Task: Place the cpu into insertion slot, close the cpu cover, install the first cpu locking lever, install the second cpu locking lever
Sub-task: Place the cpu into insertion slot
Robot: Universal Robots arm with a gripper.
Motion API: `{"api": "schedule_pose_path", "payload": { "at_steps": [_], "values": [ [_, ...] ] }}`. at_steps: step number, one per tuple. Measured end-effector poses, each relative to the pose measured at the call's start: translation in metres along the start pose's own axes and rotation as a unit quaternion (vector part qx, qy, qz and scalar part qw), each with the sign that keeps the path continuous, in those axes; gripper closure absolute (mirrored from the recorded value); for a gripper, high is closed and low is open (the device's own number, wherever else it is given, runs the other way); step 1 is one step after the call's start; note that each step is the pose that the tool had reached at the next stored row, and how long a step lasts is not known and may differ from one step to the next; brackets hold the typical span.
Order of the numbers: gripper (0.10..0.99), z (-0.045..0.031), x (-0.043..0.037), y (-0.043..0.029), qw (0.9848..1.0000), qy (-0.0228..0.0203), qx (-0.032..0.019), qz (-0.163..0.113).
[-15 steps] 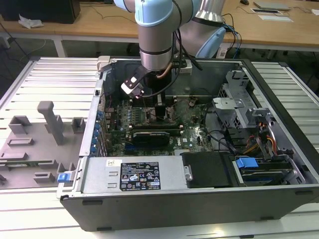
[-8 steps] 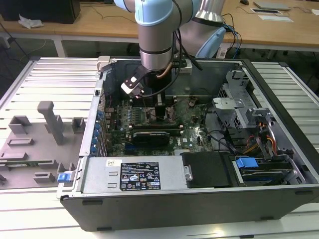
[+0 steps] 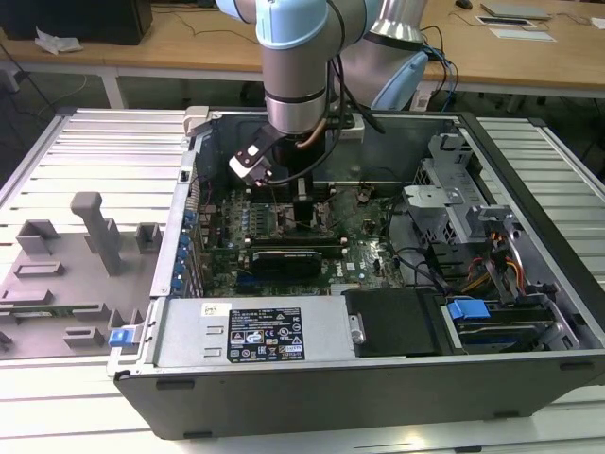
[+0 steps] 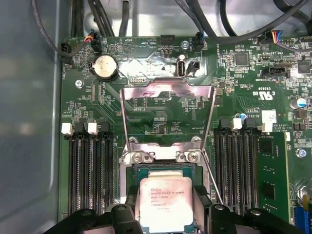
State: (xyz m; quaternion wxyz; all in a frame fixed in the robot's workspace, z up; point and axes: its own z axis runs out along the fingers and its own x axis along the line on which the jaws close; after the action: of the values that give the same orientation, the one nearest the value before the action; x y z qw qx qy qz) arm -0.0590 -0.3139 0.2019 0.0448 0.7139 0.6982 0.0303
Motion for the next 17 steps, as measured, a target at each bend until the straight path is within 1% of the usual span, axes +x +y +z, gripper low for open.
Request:
{"api": "schedule_pose_path", "payload": {
  "at_steps": [11, 12, 13, 14, 17],
  "values": [
    [0.549, 0.0007, 0.0, -0.0001, 1.0, -0.0002, 0.0001, 0.002],
    [0.482, 0.0008, 0.0, -0.0001, 1.0, -0.0002, 0.0001, 0.002],
    [0.482, 0.0008, 0.0, -0.0001, 1.0, -0.0002, 0.0001, 0.002],
    [0.482, -0.0005, 0.0, 0.0001, 1.0, -0.0001, 0.0, 0.002],
    [0.482, -0.0083, -0.0002, 0.0009, 1.0, -0.0002, 0.0001, 0.002]
  ]
}}
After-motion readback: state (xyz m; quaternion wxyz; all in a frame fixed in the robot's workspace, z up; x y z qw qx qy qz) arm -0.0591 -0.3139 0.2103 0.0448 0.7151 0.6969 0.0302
